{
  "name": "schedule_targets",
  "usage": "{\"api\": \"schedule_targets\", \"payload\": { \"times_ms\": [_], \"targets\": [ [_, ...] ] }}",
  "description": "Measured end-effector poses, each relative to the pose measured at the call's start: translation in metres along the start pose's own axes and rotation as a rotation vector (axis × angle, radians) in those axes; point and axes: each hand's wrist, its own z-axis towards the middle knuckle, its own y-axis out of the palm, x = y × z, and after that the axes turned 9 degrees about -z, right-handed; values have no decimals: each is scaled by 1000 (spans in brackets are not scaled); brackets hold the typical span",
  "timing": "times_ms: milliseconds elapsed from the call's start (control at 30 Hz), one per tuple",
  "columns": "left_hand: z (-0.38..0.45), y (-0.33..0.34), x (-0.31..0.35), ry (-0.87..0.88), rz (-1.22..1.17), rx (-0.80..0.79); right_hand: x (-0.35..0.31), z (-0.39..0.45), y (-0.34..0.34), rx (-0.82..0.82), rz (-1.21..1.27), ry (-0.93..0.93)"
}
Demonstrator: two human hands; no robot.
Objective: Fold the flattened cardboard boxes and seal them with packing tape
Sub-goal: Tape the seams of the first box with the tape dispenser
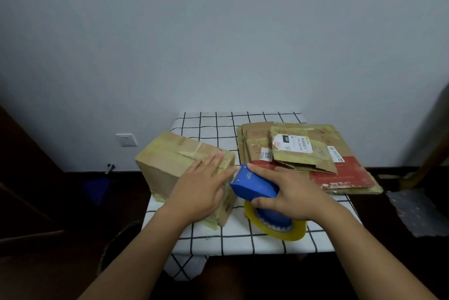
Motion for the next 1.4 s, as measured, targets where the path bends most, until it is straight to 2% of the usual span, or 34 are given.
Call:
{"api": "schedule_targets", "payload": {
  "times_ms": [133, 333, 600, 833, 1400],
  "targets": [
    [-1, 3, -2, -17, -1, -12, 9, -11, -5, -3, 7, 17],
    [-2, 5, -4, -11, 56, -47, 15, -22, -9, -132, -138, 43],
    [7, 5, 2, -263, -24, 10, 5, -3, 0, -127, -206, 13],
    [11, 8, 8, -336, 13, 7, -5, 9, 3, -134, -299, 10],
    [11, 11, 14, -312, 120, -99, -52, 55, -4, -280, -417, -19]
  ]
}}
